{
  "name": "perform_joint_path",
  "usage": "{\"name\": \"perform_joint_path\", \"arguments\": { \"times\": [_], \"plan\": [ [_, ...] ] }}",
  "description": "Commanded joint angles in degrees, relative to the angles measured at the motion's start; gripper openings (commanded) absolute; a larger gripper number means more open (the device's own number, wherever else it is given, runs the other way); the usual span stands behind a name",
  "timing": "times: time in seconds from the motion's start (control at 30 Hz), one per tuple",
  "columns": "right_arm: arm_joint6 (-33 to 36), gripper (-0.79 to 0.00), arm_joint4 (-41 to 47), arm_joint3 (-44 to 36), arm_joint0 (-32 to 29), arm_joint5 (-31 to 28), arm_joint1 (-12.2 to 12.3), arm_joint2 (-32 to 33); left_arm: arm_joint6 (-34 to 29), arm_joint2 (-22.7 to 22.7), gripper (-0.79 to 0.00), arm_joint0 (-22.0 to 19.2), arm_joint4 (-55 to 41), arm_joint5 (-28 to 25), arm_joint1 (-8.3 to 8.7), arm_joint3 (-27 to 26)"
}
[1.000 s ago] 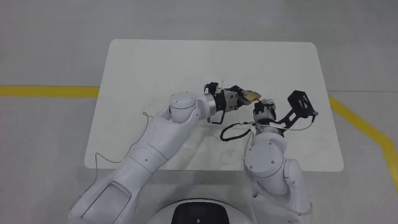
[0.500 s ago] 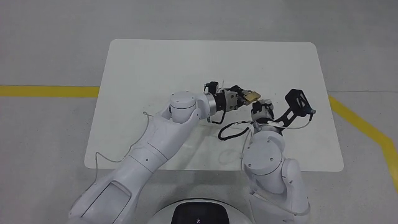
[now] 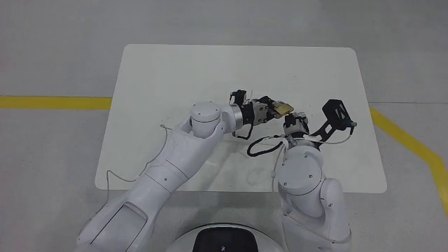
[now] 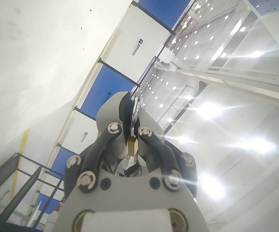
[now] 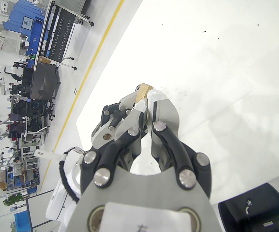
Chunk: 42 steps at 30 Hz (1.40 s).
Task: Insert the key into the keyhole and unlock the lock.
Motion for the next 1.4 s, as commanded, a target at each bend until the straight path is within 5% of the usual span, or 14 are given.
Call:
{"name": "perform_joint_path", "arguments": {
  "times": [0.0, 0.73, 0.97, 1.37],
  "plan": [
    [0.5, -0.785, -0.2, 0.0, 0.1, 0.0, -0.2, 0.1, -0.2, 0.0, -0.785, 0.0, 0.2, 0.0, 0.03, -0.1],
    [10.2, -0.785, -0.7, -2.1, 0.3, -0.1, -1.3, 3.6, -4.4, -1.8, -0.785, 0.5, 0.6, -1.1, 0.65, 0.9],
    [22.5, -0.785, 3.0, -6.1, -0.2, -9.8, 0.0, 11.0, -4.8, -3.5, -0.785, 1.1, 3.6, -2.1, 1.63, 0.0],
    [22.6, -0.785, 6.1, -4.9, -0.4, -10.7, 0.0, 11.8, -4.8, -3.5, -0.785, 1.1, 3.6, -2.1, 1.63, 0.0]
  ]
}}
